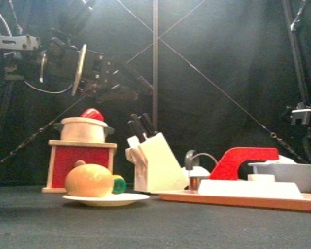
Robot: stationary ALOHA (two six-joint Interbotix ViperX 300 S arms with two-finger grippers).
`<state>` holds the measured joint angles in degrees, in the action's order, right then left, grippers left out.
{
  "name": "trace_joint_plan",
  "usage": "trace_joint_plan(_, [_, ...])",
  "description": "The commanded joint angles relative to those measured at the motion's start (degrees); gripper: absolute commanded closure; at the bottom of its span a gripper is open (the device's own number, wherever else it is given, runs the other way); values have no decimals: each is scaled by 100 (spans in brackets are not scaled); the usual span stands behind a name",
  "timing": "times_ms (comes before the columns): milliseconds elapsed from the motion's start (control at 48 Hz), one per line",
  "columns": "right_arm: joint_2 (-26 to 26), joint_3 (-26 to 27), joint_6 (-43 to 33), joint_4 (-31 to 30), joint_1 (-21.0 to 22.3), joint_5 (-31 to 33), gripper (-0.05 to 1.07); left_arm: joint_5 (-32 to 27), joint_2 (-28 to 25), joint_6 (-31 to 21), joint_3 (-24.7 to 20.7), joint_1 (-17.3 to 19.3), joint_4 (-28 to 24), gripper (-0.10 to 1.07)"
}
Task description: Grab bowl
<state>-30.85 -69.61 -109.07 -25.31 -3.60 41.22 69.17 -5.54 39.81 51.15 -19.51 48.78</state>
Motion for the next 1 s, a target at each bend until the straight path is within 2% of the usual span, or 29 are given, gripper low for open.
trace_joint_plan(0, [-44, 97, 18, -35, 9, -18, 47, 53, 26, -9, -88, 0, 9, -6])
trace_joint_plan(229, [-343, 220, 53, -281, 9, 88, 62, 53, 26, -9, -88, 9, 9, -6])
trace_joint_plan(438, [-703, 316, 26, -492, 26, 492, 72, 53, 18, -9, -79, 9, 9, -6])
trace_joint_plan(771, [-773, 352, 70, -483, 18, 492, 74, 53, 9, -9, -70, 9, 9, -6])
trace_joint_plan(979, [-765, 378, 88, -510, -18, 237, 74, 44, 18, 0, -18, 0, 18, -6])
